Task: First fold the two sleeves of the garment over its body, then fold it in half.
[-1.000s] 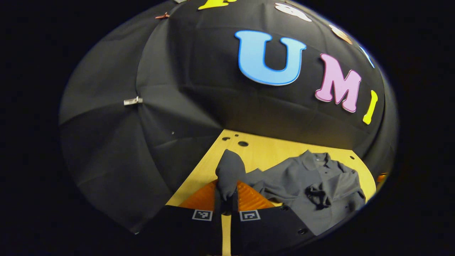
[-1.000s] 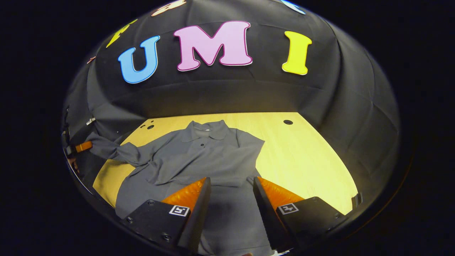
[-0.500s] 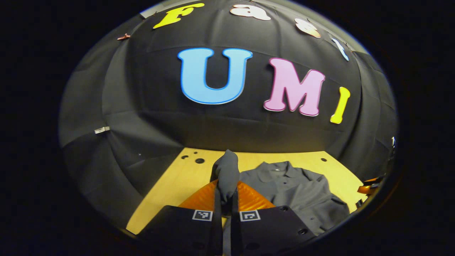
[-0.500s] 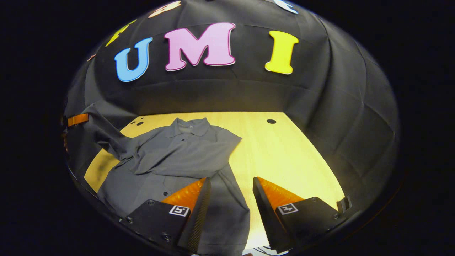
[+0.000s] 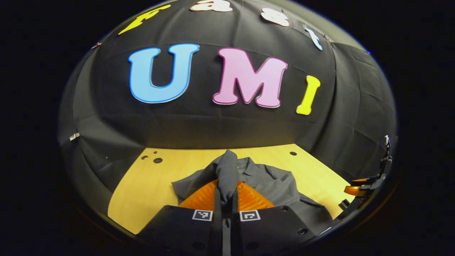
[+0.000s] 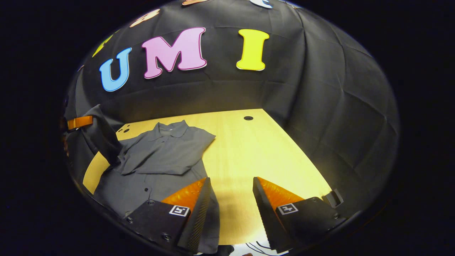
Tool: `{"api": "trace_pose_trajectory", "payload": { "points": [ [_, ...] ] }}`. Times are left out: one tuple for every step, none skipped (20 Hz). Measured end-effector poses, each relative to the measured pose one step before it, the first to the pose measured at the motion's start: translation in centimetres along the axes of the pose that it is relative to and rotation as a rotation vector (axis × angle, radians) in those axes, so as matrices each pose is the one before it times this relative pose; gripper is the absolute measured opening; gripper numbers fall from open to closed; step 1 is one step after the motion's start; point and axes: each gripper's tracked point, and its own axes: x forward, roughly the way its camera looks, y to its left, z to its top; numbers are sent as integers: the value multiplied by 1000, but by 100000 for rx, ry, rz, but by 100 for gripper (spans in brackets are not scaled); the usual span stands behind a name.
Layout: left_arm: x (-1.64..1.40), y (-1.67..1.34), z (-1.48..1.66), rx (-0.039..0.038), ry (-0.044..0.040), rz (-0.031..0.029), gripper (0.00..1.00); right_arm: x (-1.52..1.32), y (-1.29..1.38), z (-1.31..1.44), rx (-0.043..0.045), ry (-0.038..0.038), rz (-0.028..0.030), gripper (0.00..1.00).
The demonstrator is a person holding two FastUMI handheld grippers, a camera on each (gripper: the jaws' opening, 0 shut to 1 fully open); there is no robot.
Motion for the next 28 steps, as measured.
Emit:
{"api": "trace_pose_trajectory", "payload": {
  "points": [
    [704,-1075,-700,443,1269,-1091,13,-211,-624,-436,128,686,-555,74],
    [509,-1046,-544,559,1166,-1029,13,-129,-490,-400,305,827,-126,74],
    [683,-1009,-845,697,1652,-1195,13,-99,-458,-293,306,782,-141,74],
    [586,-1051,-844,595,1855,-948,13,-147,-397,-336,194,793,46,74],
    [620,-1002,-1036,494,1998,-757,13,-94,-386,-239,-151,688,67,74],
    [625,-674,-854,463,1903,-357,13,-88,-412,-270,-688,536,107,74],
    [852,-653,-979,836,1703,-64,13,-19,-402,-179,-1308,561,216,74],
    [722,-479,-827,896,1721,-228,14,-64,-506,-253,-1938,545,-44,74],
    [714,-420,-877,945,1721,108,14,-37,-504,-36,-1864,298,32,63],
    [971,-279,-1007,1179,1971,-143,14,-43,-282,-121,-1236,491,180,74],
    [828,-490,-927,1271,1759,29,14,11,-243,-71,-464,523,173,74],
    [793,-537,-912,1525,1823,36,14,-1,-400,-47,126,485,506,86],
    [759,-545,-543,1691,1500,-108,14,-2,-614,-111,202,452,233,77],
    [704,-538,-529,2001,1182,-128,14,97,-542,-264,123,470,332,79],
    [621,-595,-651,2131,1116,-352,13,119,-393,-190,-160,579,166,80],
    [593,-553,-442,1667,992,-195,13,169,-218,-180,-187,486,351,80],
    [708,-520,-625,996,1151,-144,14,193,-206,-102,-45,506,374,80],
    [607,-517,-520,583,1199,-5,14,231,-591,-239,38,600,347,80],
    [370,-435,-352,504,880,173,14,245,-456,-241,217,364,482,80],
    [467,-420,-391,569,845,191,14,260,-284,-259,137,323,792,80],
    [404,-437,-494,259,1076,-388,14,300,-20,-185,-110,394,585,80],
    [293,-597,-370,-428,1382,-1230,16,140,7,-281,-576,179,559,80],
    [297,-362,-261,-303,742,-276,20,115,97,-95,-704,137,486,80],
    [103,-130,-14,-467,61,158,23,130,147,-161,-416,152,739,80],
    [133,-374,-27,-752,-95,-169,33,23,292,-47,-90,20,850,80],
    [96,-462,55,-610,-75,-617,31,4,249,-51,-51,-58,785,80],
    [101,-630,-119,-370,257,-1391,45,-33,312,-80,-109,-49,789,80],
    [-85,-910,6,-505,673,-2565,48,-44,261,-211,-125,4,643,80]
  ]
}}
